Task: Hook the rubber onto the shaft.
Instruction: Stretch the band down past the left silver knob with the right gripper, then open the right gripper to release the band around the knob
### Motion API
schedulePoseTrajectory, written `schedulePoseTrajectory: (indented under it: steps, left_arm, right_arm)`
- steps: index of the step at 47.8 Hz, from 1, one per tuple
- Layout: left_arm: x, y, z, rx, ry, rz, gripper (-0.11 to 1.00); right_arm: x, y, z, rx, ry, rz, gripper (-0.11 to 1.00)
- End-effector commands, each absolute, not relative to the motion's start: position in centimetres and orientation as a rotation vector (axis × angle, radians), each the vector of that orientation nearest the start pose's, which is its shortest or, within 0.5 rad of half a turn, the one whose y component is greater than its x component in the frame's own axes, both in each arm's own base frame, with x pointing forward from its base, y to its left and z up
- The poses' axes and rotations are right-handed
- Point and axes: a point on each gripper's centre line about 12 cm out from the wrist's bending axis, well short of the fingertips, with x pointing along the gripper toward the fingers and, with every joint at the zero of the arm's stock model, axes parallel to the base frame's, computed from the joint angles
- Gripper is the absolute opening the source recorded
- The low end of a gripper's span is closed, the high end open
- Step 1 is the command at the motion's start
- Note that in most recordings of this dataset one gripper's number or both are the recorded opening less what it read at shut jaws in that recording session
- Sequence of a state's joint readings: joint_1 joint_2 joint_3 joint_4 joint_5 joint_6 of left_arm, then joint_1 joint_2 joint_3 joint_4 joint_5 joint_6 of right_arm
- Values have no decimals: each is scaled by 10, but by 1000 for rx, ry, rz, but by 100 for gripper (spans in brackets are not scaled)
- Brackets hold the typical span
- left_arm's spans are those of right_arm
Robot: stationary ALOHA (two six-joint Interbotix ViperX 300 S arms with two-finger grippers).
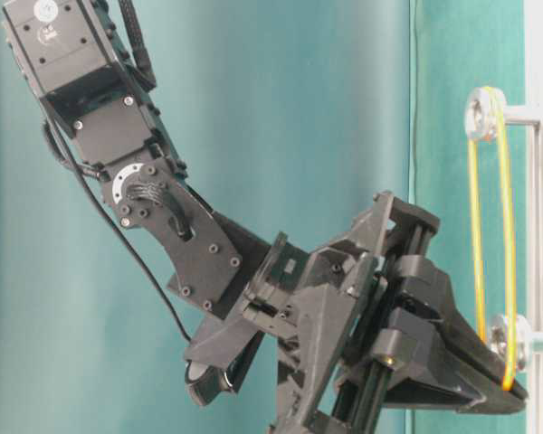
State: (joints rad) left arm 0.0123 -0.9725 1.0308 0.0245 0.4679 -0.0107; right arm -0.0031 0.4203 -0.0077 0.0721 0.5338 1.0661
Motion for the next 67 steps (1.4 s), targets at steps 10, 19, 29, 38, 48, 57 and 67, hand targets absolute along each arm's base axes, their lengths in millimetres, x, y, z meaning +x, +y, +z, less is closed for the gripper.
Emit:
schedulePoseTrajectory:
  steps: [10,19,29,38,48,57,67]
  left_arm:
    - [191,3,278,11,502,19,0]
    - [191,3,278,8,503,19,0]
    - [191,3,278,-19,503,26,0]
    - [191,3,279,-42,501,32,0]
    - [191,3,278,-42,504,32,0]
    - [191,3,278,-42,504,32,0]
    - [191,3,278,-42,503,32,0]
  right_arm:
    - [519,18,168,1049,875,-480,7]
    - [513,20,165,1045,889,-483,7]
    - [502,22,163,1035,908,-488,7]
    - [492,23,168,1030,908,-487,7]
    - [482,22,171,1022,911,-490,7]
    - [475,21,175,1007,909,-490,7]
    - [464,19,178,990,912,-493,7]
